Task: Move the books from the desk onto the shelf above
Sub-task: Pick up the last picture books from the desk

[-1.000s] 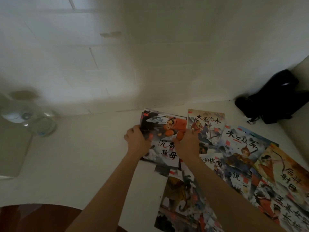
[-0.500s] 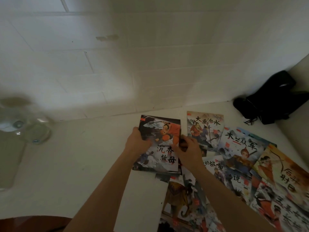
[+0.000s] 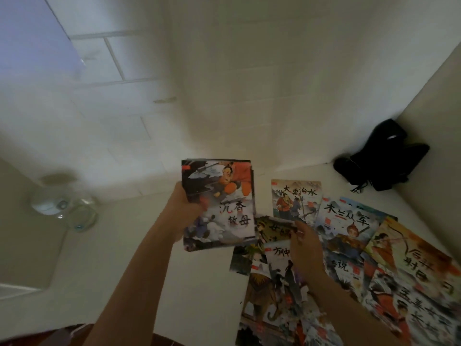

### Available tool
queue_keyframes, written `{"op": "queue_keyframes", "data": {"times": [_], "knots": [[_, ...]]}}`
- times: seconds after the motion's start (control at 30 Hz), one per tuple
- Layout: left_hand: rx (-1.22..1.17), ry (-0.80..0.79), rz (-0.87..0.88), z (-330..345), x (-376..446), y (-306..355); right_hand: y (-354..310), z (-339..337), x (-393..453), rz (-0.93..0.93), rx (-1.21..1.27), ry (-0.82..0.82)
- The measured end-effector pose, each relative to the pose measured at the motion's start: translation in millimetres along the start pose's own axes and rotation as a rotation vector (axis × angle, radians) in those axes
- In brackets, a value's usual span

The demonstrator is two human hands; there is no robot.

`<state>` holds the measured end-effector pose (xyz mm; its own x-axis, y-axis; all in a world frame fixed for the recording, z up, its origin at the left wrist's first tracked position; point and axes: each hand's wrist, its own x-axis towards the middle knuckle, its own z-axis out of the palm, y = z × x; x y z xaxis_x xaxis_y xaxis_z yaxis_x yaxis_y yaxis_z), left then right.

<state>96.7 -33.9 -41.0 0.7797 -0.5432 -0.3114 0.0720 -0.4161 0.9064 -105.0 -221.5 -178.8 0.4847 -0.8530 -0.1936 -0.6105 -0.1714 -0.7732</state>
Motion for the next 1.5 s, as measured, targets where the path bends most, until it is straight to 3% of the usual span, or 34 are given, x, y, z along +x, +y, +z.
{"op": "queue_keyframes", "data": {"times": [0.13, 0.2, 0.33, 0.47, 0.67, 0.87, 0.97, 1.13, 1.23, 1.37, 1.5], "knots": [[-0.156, -0.304, -0.077, 58.1, -19.8, -18.1, 30.0, -25.8, -6.0, 0.033, 0.002, 0.072], [-0.108, -0.329, -0.075, 90.1, -21.2, -46.6, 51.5, -40.1, -6.7, 0.071, -0.052, 0.116], [0.085, -0.254, -0.075, 132.4, -25.3, -103.9, 91.3, -58.2, -17.6, 0.039, -0.231, 0.111], [0.18, -0.1, -0.218, 165.2, -37.1, -132.9, 70.6, -60.0, -32.8, 0.03, -0.16, 0.062], [0.334, 0.012, -0.296, 208.3, -72.1, -92.6, 56.1, -69.3, -29.3, 0.083, -0.151, -0.101], [0.026, -0.052, -0.225, 196.3, -72.3, -98.6, 57.1, -79.9, -30.0, 0.112, -0.023, -0.23], [0.022, -0.059, -0.146, 175.8, -54.6, -83.7, 41.1, -74.4, -31.0, 0.058, 0.035, -0.209], [-0.05, -0.023, -0.087, 138.9, 2.9, -62.8, 13.4, -41.6, -15.3, 0.23, 0.259, -0.126], [0.094, 0.002, -0.098, 133.7, 17.2, -70.1, 4.4, -25.1, -9.6, 0.158, 0.227, -0.065], [0.468, 0.064, -0.067, 133.7, 1.0, -90.7, 9.7, -13.9, -11.2, 0.11, 0.061, -0.023], [0.4, 0.054, -0.156, 139.1, -9.4, -99.8, 12.7, -7.0, -6.1, 0.112, 0.004, -0.03]]}}
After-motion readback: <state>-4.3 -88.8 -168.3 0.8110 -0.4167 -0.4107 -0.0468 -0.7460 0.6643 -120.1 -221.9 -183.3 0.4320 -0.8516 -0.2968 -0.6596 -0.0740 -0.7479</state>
